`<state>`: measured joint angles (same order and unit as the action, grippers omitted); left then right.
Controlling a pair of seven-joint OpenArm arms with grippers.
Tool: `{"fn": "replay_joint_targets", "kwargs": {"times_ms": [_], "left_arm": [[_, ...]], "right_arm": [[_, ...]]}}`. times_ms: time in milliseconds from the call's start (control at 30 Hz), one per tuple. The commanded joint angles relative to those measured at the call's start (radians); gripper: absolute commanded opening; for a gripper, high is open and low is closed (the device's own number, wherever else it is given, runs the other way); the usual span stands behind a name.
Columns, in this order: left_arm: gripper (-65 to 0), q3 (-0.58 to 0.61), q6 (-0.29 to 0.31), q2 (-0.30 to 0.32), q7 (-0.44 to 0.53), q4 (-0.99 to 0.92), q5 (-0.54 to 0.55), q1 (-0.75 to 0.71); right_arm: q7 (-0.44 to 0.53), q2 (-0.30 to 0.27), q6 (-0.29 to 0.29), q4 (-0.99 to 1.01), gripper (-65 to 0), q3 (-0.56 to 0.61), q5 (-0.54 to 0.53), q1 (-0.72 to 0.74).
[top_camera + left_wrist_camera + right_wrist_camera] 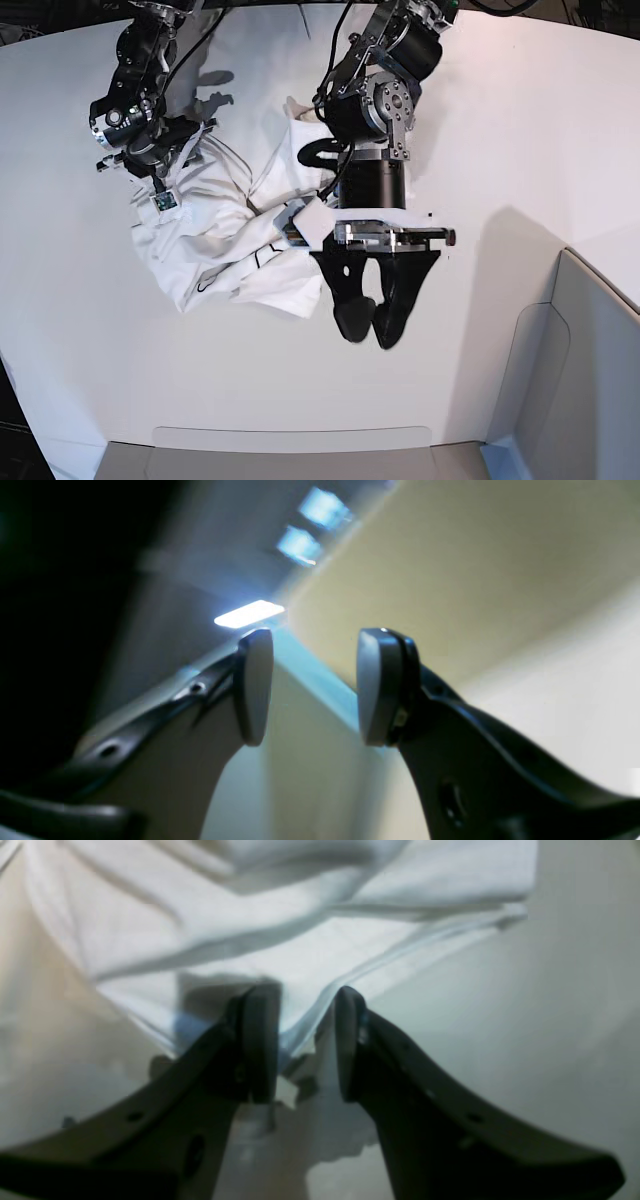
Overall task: Layout the t-shirt on the table in an organized manner, then fold the t-shirt properly
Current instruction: 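Pull the held hem outward with the left gripper to spread the shirt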
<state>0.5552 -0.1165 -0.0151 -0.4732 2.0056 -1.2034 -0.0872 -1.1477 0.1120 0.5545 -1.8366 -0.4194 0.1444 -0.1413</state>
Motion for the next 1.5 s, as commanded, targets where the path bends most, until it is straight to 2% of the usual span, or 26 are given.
{"fn": "replay_joint_targets", "kwargs": {"times_ms": [0,800,1133,1200,1333,1467], "left_arm": [[-38.5,-0.002,-0.024,0.000,0.012,0.016,-0.014,-0.003],[-38.6,-0.007,-0.022,0.004,0.011,0.016,-0.011,-0.033],[-38.6,-0.123,-0.016,0.004,0.024,0.017,-0.008,-0.081],[-38.6,-0.128,0.028,0.004,0.024,0.019,-0.008,-0.087],[-38.8,-0.128,0.223,0.004,0.026,0.024,-0.008,-0.108],[-41.0,-0.129,0.354,0.011,0.064,0.034,-0.013,-0.107]], "right_arm": [[0.004,0.001,0.005,-0.012,-45.3,0.001,-0.012,0.002],[0.007,-0.001,0.005,-0.012,-45.3,0.001,-0.012,0.004],[0.008,-0.001,0.005,-0.012,-45.3,0.001,-0.012,0.004],[0.008,-0.001,0.005,-0.010,-45.3,0.001,-0.012,0.006],[0.007,-0.001,0.005,-0.008,-45.3,0.003,-0.012,0.018],[0.005,-0.001,0.005,-0.007,-45.3,0.003,-0.012,0.025]]}}
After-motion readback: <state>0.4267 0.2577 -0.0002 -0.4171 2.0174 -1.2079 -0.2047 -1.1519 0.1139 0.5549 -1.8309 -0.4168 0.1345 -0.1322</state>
